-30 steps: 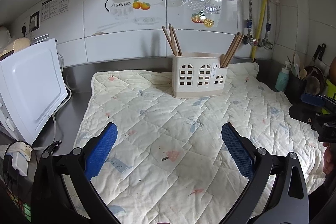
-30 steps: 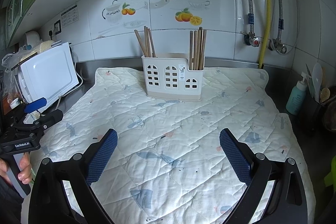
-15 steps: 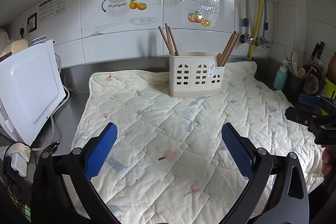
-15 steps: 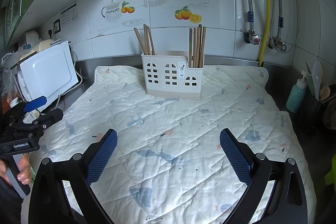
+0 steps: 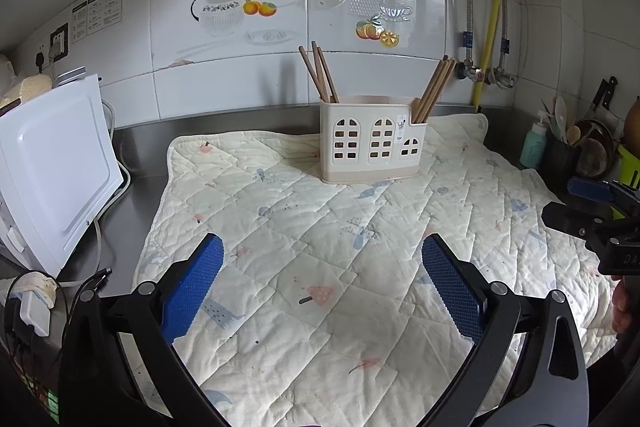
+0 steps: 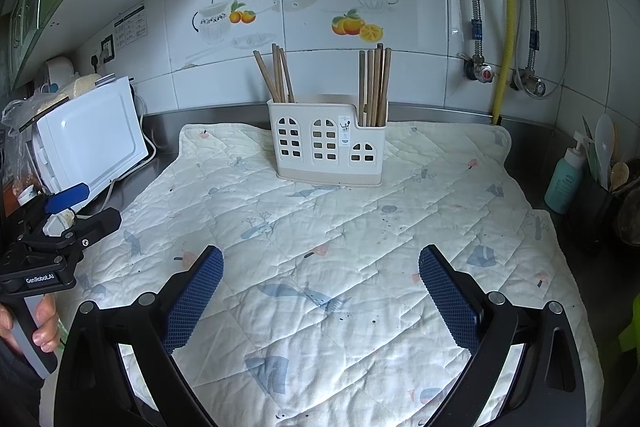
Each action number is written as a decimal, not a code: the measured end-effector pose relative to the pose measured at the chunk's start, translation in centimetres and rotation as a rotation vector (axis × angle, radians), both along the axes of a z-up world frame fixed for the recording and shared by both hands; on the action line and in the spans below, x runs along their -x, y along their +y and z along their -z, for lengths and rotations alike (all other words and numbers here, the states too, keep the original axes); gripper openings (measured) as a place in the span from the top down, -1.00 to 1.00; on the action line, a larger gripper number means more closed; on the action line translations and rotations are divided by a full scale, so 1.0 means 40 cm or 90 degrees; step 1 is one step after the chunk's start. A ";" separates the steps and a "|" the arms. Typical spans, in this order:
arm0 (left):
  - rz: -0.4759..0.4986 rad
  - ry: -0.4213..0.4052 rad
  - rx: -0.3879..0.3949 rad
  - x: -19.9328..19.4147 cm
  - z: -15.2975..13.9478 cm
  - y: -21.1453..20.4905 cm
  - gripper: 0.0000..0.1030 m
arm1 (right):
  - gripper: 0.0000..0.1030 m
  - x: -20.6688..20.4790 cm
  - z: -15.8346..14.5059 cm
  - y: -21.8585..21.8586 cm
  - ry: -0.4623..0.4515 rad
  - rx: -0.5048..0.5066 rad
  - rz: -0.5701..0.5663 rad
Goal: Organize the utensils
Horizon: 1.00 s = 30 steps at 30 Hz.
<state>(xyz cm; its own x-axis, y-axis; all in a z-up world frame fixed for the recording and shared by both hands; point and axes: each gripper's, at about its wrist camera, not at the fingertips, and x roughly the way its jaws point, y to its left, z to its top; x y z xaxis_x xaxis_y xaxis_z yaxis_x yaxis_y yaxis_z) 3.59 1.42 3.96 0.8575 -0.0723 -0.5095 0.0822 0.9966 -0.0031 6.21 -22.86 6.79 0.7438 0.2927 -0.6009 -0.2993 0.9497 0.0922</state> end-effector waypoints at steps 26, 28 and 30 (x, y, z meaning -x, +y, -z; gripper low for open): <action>0.001 0.003 0.000 -0.006 0.004 -0.002 -0.91 | -0.85 0.000 0.004 -0.002 0.001 0.000 0.001; 0.001 0.003 0.000 -0.006 0.004 -0.003 -0.91 | -0.85 -0.001 0.003 -0.001 0.000 0.000 0.001; 0.001 0.002 0.001 -0.005 0.003 -0.003 -0.91 | -0.85 0.000 0.003 -0.001 0.000 -0.001 0.000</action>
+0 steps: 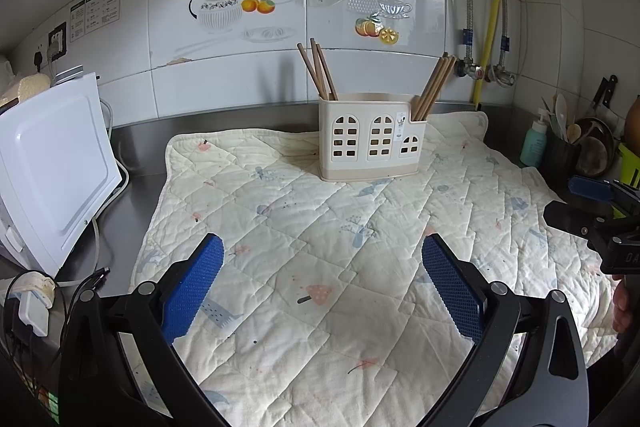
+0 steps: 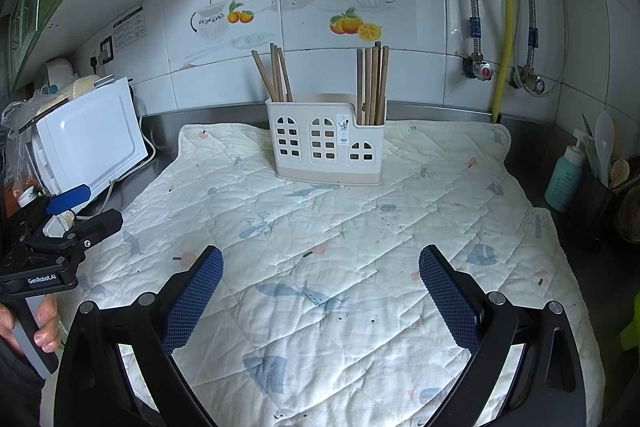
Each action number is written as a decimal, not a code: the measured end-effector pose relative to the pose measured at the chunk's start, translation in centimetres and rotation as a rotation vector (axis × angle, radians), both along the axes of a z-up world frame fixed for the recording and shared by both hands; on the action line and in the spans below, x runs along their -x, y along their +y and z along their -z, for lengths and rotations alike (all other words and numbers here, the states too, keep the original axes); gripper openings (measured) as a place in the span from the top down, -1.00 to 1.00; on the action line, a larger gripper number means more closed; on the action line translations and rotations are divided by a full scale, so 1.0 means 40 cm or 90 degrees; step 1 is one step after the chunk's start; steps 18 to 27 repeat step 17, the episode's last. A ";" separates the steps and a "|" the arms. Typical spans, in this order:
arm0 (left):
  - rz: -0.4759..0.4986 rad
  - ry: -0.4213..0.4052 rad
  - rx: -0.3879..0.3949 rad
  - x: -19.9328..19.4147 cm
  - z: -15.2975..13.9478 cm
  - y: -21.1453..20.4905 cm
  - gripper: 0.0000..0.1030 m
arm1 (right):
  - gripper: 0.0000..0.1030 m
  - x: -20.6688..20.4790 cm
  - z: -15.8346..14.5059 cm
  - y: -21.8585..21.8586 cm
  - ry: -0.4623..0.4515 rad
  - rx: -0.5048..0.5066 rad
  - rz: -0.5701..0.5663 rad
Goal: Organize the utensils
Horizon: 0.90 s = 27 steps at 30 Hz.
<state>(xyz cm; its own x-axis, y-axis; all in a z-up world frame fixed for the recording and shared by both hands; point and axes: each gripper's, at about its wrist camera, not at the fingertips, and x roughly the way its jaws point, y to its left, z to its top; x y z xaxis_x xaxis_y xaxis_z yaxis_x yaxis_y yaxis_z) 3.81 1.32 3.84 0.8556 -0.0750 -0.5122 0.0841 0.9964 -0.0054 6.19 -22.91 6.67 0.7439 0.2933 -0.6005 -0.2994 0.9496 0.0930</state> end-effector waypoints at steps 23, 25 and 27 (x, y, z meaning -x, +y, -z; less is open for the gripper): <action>0.005 0.006 -0.006 -0.002 0.004 -0.005 -0.91 | -0.85 0.001 0.005 -0.004 0.001 0.000 0.002; 0.005 0.006 -0.006 -0.002 0.004 -0.005 -0.91 | -0.85 0.001 0.005 -0.004 0.001 0.000 0.002; 0.005 0.006 -0.006 -0.002 0.004 -0.005 -0.91 | -0.85 0.001 0.005 -0.004 0.001 0.000 0.002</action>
